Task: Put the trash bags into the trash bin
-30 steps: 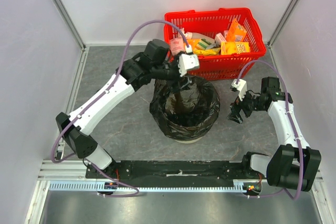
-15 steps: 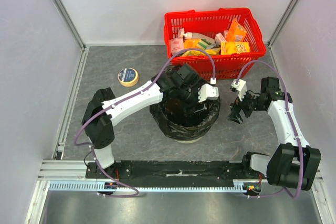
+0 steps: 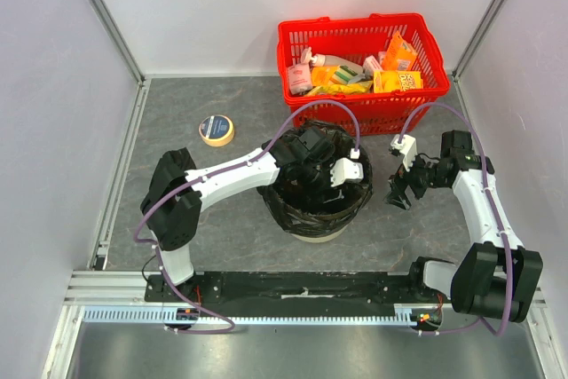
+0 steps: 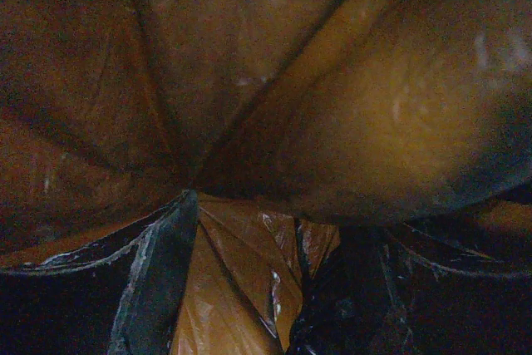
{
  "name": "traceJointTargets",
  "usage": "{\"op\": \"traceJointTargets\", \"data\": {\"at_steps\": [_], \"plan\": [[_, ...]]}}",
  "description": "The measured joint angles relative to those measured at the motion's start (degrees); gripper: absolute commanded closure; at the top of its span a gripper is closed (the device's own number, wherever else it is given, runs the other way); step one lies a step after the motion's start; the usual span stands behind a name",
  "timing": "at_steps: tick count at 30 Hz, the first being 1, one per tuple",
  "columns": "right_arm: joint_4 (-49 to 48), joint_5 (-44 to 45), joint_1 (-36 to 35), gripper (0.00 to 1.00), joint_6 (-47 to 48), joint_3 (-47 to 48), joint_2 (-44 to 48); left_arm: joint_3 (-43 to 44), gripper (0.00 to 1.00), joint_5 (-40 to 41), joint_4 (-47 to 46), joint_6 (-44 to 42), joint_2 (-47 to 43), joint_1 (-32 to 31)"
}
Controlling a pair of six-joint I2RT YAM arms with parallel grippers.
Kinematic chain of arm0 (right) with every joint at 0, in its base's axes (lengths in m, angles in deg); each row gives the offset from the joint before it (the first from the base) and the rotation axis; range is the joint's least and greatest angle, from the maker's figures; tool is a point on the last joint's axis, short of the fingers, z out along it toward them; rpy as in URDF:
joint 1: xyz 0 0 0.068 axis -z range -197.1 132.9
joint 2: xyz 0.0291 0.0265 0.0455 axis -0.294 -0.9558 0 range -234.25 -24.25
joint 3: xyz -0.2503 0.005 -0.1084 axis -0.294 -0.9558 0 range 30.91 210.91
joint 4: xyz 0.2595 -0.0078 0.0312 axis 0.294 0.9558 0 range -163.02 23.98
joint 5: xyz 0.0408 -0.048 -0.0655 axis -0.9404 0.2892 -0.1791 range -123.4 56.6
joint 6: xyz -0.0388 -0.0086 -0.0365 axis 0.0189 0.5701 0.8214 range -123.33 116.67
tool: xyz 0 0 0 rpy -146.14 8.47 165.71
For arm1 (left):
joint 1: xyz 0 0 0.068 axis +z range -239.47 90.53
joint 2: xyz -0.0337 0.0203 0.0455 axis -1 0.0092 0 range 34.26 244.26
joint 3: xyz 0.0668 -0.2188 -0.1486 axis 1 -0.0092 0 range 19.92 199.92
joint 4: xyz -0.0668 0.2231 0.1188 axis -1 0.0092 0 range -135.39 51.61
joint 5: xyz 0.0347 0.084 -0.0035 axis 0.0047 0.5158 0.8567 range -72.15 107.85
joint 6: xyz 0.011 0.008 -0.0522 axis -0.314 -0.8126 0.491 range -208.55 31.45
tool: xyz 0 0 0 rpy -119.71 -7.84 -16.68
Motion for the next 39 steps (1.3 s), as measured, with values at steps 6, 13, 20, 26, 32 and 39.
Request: {"op": "traceJointTargets", "data": {"at_steps": [6,13,20,26,32,39], "plan": [[0.0,0.0,0.0,0.04,0.0,0.0,0.0,0.0,0.23,1.6,-1.8,0.0,0.0,0.0],[0.0,0.0,0.2,0.04,0.0,0.0,0.0,0.0,0.23,5.1,-3.2,0.1,0.0,-0.1],[0.0,0.0,0.3,0.04,0.1,-0.1,0.0,0.1,0.23,8.8,-5.1,0.2,0.4,-0.1],[0.0,0.0,0.4,0.03,0.2,-0.2,0.0,2.1,0.11,7.9,-2.9,0.1,0.3,-0.1],[3.5,-0.2,0.3,0.03,0.6,1.2,0.0,5.7,0.05,7.1,1.1,0.0,-1.9,-0.1],[9.4,1.0,0.3,0.02,2.4,10.6,2.2,8.8,0.05,7.3,3.9,-0.5,-5.7,-0.1]]}}
